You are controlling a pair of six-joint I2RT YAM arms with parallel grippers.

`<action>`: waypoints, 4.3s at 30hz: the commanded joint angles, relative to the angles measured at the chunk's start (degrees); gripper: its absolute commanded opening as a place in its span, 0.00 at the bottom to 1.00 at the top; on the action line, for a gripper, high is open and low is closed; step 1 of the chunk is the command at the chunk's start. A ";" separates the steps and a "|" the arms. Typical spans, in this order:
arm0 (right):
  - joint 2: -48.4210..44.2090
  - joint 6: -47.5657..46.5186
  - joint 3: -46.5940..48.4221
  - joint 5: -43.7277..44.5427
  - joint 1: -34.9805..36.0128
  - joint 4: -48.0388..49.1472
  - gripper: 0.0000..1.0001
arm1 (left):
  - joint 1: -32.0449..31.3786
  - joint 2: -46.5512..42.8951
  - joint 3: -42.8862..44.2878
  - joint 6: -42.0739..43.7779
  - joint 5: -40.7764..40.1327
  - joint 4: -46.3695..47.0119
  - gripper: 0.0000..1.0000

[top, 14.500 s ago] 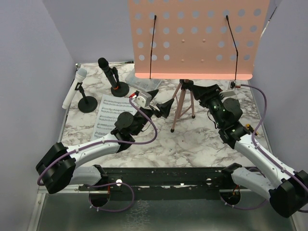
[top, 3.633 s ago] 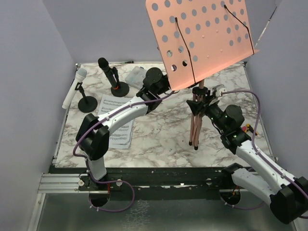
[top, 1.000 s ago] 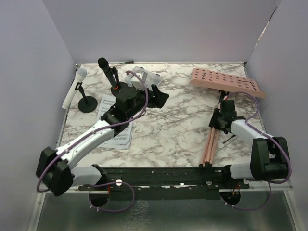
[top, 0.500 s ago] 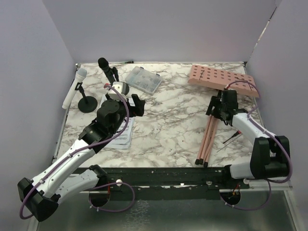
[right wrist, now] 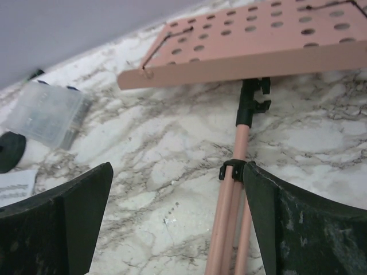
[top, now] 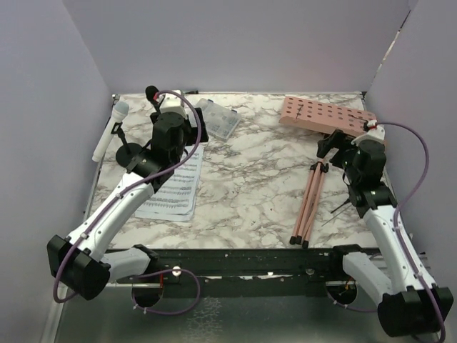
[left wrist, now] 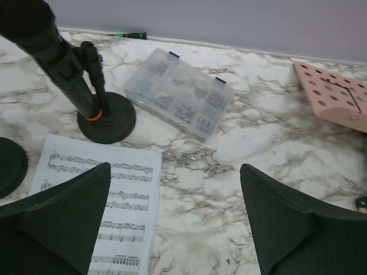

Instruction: Pack up the instrument practice props

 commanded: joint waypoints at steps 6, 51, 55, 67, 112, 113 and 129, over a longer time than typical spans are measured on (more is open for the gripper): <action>-7.18 -2.13 -3.09 -3.88 1.75 3.86 1.00 | 13.42 8.86 5.84 -0.98 -0.13 -1.62 0.94; -16.24 -12.47 -9.88 -16.29 1.90 12.63 0.99 | 22.58 28.23 30.91 13.82 20.03 9.33 0.02; -17.82 -12.51 -10.46 -17.51 1.84 13.45 0.99 | 19.31 26.28 33.16 15.99 22.32 7.61 0.00; -21.10 -11.75 -12.98 -23.71 1.85 16.31 0.99 | 2.83 20.80 30.29 22.80 31.05 6.32 0.00; -14.45 -1.05 -21.09 -18.96 1.81 22.40 1.00 | -17.56 16.28 8.42 28.07 29.51 10.32 0.13; -13.94 -4.37 -19.36 -23.24 1.86 20.75 1.00 | -17.55 16.37 8.66 27.58 28.95 10.32 0.16; 1.27 -15.57 -8.92 -55.30 3.32 20.31 0.93 | -17.56 18.76 11.90 22.63 27.24 10.42 0.54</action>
